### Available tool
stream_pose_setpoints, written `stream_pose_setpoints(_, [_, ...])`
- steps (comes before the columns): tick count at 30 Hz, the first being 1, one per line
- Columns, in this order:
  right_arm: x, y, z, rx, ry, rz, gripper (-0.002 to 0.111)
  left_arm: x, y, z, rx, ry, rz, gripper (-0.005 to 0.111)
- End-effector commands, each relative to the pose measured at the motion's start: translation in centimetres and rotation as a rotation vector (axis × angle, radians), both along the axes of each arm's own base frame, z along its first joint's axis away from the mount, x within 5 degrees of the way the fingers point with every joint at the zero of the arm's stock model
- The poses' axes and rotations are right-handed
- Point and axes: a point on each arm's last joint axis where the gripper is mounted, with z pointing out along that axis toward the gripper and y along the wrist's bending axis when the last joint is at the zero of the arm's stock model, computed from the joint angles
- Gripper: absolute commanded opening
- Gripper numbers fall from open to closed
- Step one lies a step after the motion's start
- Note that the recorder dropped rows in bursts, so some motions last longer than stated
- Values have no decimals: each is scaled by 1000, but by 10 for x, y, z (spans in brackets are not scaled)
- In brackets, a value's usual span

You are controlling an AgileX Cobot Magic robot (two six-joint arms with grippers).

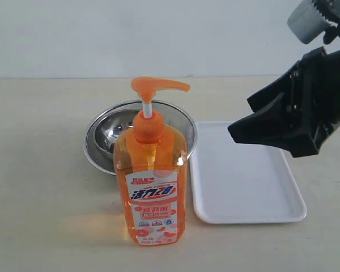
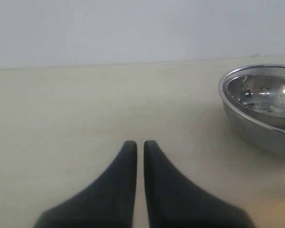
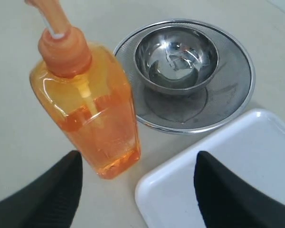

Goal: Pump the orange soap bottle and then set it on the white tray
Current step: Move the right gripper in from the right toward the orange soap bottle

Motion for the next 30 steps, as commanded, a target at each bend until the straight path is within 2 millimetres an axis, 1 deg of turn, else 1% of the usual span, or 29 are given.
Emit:
stream_pose_setpoints(1, [1,1,2,6,-11,-8,61,0,0,2,0,-26,2,5])
stream_pose_setpoints(8, [1,1,2,11,-6,-14,61,2,0,23,-4,-262,-2,5])
stream_pose_setpoints(9, [1,1,2,11,-5,-15,61,2,0,29,-18,-324,-3,5])
stream_pose_setpoints(11, [1,1,2,16,3,-23,61,1,-1,32,-21,-368,-4,5])
stream_pose_setpoints(17, [2,1,2,20,11,-33,61,0,-1,36,-22,-408,-5,5])
stream_pose_setpoints(18, [2,0,2,20,8,-36,61,0,0,38,-96,-434,-3,5])
stream_pose_setpoints(20, [2,0,2,20,6,-39,61,-1,0,42,-336,-463,-4,5])
stream_pose_setpoints(21, [2,0,2,20,6,-39,61,-2,0,45,-363,-495,-9,5])
stream_pose_setpoints(24, [2,0,2,20,8,-37,61,-2,0,46,-380,-488,-13,5])
stream_pose_setpoints(28, [2,0,2,21,9,-39,61,-1,-5,66,-346,-451,-75,5])
stream_pose_setpoints(30, [2,0,2,21,10,-37,61,3,-8,76,-332,-429,-116,5])
